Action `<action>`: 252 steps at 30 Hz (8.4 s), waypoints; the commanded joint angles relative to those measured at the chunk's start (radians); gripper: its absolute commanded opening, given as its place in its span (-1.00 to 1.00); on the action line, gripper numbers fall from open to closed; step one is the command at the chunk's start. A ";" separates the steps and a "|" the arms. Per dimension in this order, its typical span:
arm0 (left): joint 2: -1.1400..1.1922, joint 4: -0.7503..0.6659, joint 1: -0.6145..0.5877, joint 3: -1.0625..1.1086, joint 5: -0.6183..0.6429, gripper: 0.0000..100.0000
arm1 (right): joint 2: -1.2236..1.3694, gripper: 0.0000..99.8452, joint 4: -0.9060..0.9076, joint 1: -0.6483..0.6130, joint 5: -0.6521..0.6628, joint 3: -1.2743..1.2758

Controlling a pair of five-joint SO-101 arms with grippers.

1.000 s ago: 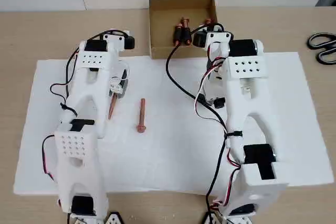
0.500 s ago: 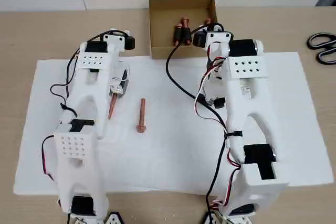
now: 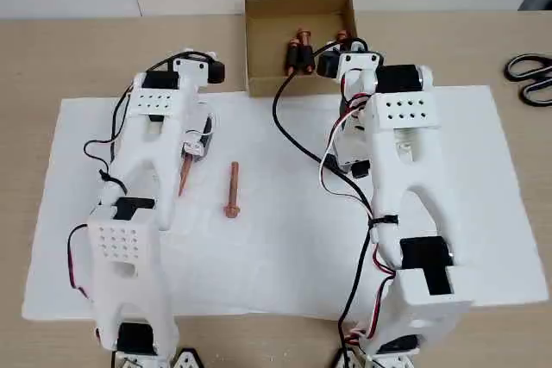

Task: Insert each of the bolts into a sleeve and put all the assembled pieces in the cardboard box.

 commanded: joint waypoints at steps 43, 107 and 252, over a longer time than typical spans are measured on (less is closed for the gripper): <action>-1.252 0.173 -0.012 0.236 0.018 -0.99 | -1.242 -0.99 -0.232 0.002 -0.003 0.661; -1.890 -0.850 0.491 1.368 0.371 -0.99 | -1.988 -0.99 -1.204 -0.510 -0.204 1.900; -1.893 -0.078 -0.285 1.082 -0.068 -0.69 | -1.415 -0.99 -0.978 -0.300 -0.061 1.066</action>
